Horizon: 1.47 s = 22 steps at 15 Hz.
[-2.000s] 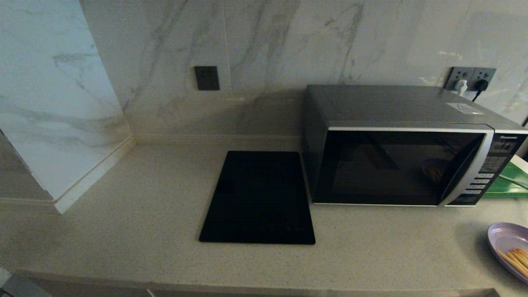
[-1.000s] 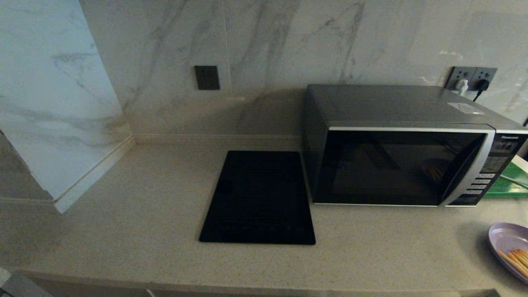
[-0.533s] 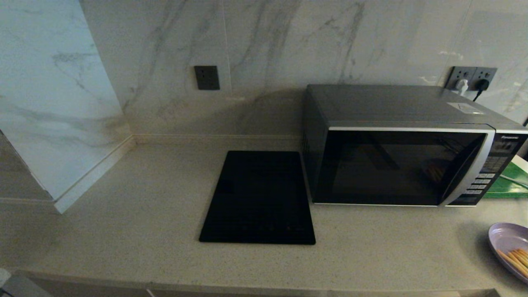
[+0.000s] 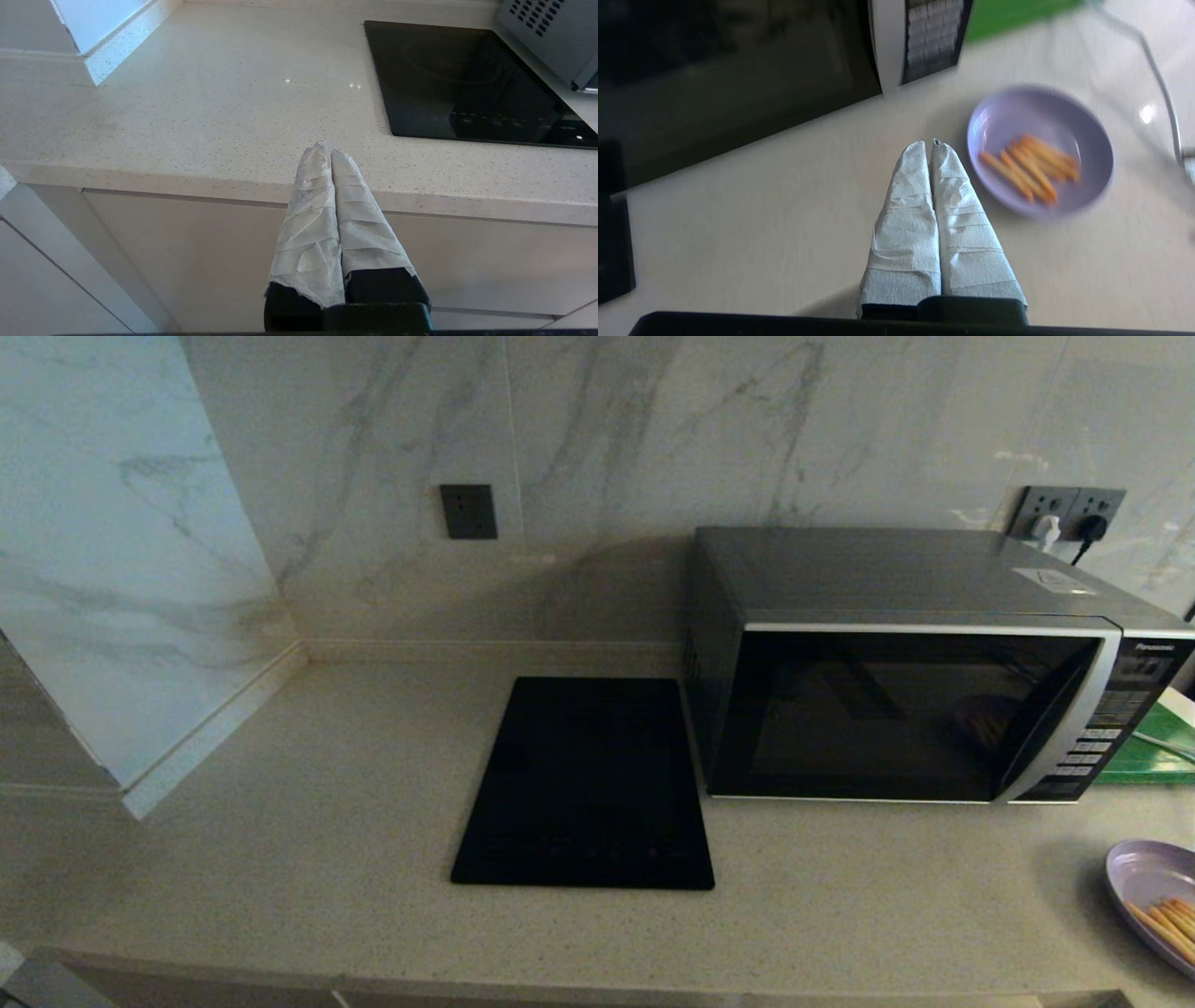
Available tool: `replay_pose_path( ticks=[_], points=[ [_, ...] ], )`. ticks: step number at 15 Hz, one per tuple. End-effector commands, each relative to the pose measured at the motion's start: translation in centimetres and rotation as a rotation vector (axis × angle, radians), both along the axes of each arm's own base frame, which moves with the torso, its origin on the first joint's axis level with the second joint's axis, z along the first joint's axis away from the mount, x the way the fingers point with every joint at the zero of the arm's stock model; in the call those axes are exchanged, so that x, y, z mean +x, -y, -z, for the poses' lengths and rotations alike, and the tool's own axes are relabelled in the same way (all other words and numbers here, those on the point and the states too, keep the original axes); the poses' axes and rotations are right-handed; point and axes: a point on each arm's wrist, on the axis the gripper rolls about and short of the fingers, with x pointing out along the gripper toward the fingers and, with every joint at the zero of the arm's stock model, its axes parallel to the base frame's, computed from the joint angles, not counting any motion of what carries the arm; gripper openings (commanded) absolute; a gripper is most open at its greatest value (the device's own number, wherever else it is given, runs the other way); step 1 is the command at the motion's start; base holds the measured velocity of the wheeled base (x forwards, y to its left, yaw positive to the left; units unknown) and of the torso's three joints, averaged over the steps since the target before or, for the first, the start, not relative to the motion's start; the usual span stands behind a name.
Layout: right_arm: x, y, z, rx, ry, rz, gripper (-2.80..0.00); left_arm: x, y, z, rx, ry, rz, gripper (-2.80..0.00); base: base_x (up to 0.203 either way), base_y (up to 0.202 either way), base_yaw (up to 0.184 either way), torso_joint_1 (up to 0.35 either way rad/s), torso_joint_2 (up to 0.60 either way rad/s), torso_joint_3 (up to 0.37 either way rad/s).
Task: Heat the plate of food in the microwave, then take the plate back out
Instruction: Open the microwave oven
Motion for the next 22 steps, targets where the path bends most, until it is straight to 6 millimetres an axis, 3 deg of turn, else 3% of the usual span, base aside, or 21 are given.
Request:
replay_pose_path(
  ticks=[1, 7, 10, 14, 22],
  points=[
    [0.8, 0.0, -0.6, 0.036, -0.042, 0.015, 0.00, 0.0, 0.0, 0.0, -0.001, -0.001, 0.000, -2.80, 0.000, 0.000, 0.000, 0.000, 0.00, 0.000],
    [4.3, -0.2, 0.6, 0.076, -0.140, -0.036, 0.00, 0.0, 0.0, 0.0, -0.001, 0.000, 0.000, -2.80, 0.000, 0.000, 0.000, 0.000, 0.00, 0.000],
    [8.2, -0.3, 1.0, 0.067, -0.130, -0.027, 0.00, 0.0, 0.0, 0.0, -0.001, 0.000, 0.000, -2.80, 0.000, 0.000, 0.000, 0.000, 0.00, 0.000],
    [13.5, -0.4, 2.4, -0.026, 0.006, 0.128, 0.00, 0.0, 0.0, 0.0, -0.001, 0.000, 0.000, -2.80, 0.000, 0.000, 0.000, 0.000, 0.00, 0.000],
    [14.3, -0.2, 3.6, -0.096, -0.017, 0.255, 0.00, 0.0, 0.0, 0.0, -0.001, 0.000, 0.000, -2.80, 0.000, 0.000, 0.000, 0.000, 0.00, 0.000]
  ],
)
